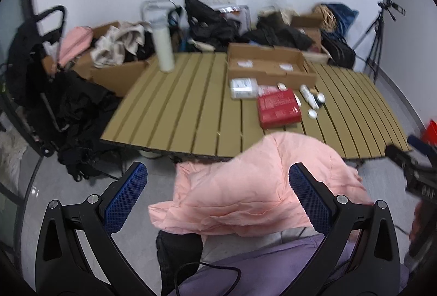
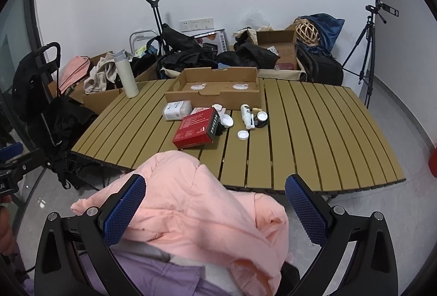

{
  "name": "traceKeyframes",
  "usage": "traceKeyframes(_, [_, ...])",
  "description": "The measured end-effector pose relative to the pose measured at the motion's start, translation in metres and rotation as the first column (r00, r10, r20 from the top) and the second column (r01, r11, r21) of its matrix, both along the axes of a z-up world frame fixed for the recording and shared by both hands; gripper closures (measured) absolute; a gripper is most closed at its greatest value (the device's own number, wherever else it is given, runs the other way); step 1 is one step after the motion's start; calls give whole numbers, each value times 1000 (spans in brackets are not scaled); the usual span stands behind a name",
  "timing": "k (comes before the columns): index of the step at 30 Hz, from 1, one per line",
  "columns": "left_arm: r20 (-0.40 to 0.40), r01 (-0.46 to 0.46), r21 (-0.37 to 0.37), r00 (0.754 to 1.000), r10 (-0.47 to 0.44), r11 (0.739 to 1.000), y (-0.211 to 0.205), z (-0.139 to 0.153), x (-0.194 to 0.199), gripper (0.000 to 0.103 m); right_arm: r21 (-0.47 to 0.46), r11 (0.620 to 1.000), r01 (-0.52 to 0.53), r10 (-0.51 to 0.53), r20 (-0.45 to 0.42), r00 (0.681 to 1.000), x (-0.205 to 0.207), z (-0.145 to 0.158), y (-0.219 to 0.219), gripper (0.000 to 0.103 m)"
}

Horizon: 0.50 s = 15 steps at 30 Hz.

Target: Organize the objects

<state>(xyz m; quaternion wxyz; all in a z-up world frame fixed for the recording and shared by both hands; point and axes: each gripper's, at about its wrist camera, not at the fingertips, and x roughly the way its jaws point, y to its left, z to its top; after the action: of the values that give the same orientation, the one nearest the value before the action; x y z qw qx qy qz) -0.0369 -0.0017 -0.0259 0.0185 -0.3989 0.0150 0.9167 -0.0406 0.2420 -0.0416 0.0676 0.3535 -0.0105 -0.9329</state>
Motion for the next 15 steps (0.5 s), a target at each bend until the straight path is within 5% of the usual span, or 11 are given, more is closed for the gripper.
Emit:
traceKeyframes(5, [-38,57,61,998,-55,997,-4,-1,-40,0,-25,1000,-5,4,-38,999,-41,-4,8,0])
traceKeyframes(8, [-75,95,148,994,-84,984,-12,-10,-77,0,-102,990,-102,93,-89,992,-66,-20,7,0])
traceKeyframes(11, [-13,129,132,992,-128,983,-3,-27,-131,0,-46,989,-142,144,56,988,-102,-45,-6,0])
traceKeyframes(15, [65,207,205,972,-224,957,16,-64,-203,13,-50,999,1,5,120,993,-157,-62,0,0])
